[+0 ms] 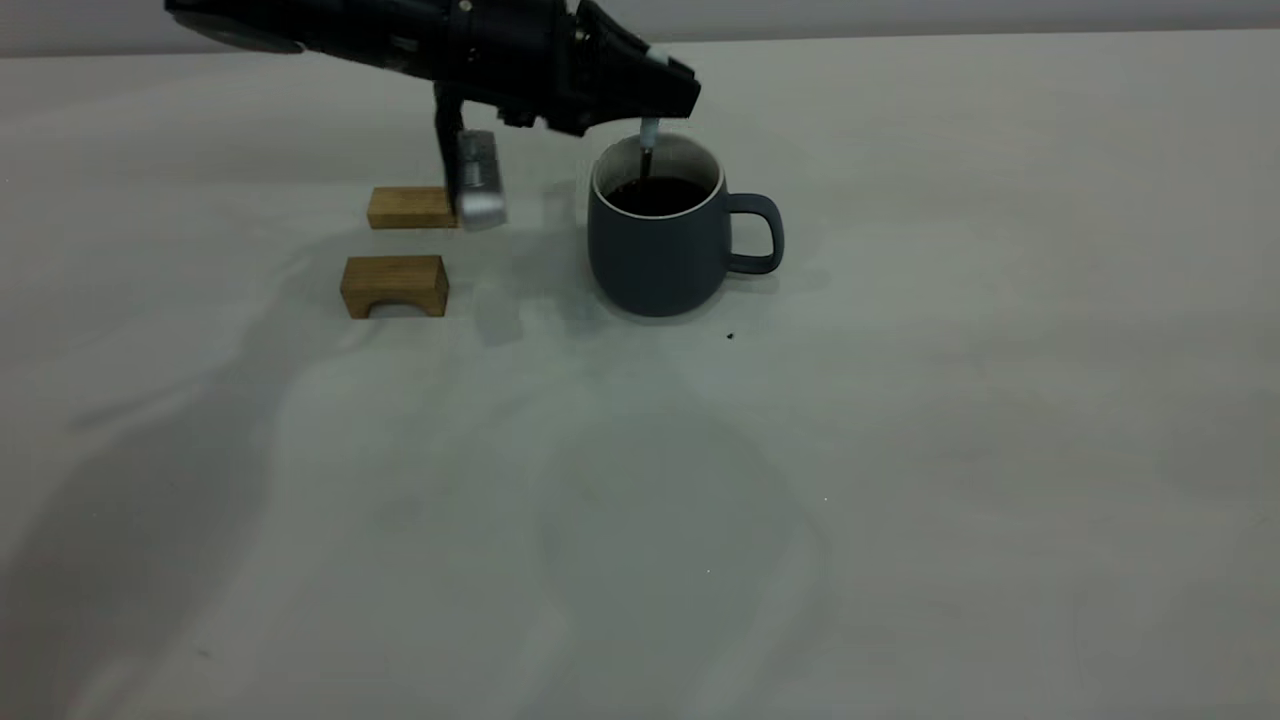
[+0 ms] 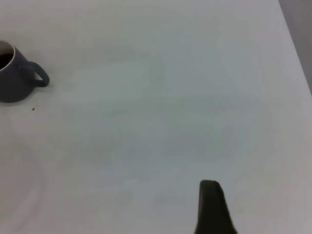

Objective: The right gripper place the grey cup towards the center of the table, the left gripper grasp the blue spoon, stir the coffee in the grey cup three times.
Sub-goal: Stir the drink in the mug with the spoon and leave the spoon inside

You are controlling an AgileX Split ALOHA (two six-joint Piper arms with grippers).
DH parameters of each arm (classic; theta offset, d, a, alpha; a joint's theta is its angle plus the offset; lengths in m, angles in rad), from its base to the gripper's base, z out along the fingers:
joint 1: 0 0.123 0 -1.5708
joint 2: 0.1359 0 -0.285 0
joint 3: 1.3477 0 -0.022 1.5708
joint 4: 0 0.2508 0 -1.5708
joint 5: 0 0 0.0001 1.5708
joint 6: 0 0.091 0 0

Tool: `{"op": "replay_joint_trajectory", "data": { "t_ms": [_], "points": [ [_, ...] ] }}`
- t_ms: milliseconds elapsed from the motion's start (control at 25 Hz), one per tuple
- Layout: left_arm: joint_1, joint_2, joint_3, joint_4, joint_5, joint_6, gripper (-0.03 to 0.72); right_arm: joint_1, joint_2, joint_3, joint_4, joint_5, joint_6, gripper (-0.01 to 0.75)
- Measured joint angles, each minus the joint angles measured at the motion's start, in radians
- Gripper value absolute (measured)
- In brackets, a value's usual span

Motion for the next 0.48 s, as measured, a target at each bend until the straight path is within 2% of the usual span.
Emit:
{"op": "replay_joint_trajectory", "data": {
  "t_ms": [240, 480],
  "points": [
    [-0.051, 0.001, 0.000, -0.048, -0.017, 0.006, 0.112, 0.000, 0.000, 0.000, 0.000, 0.000, 0.000, 0.535],
    [-0.048, 0.001, 0.000, 0.063, 0.073, 0.006, 0.112, 0.000, 0.000, 0.000, 0.000, 0.000, 0.000, 0.535]
  ]
}}
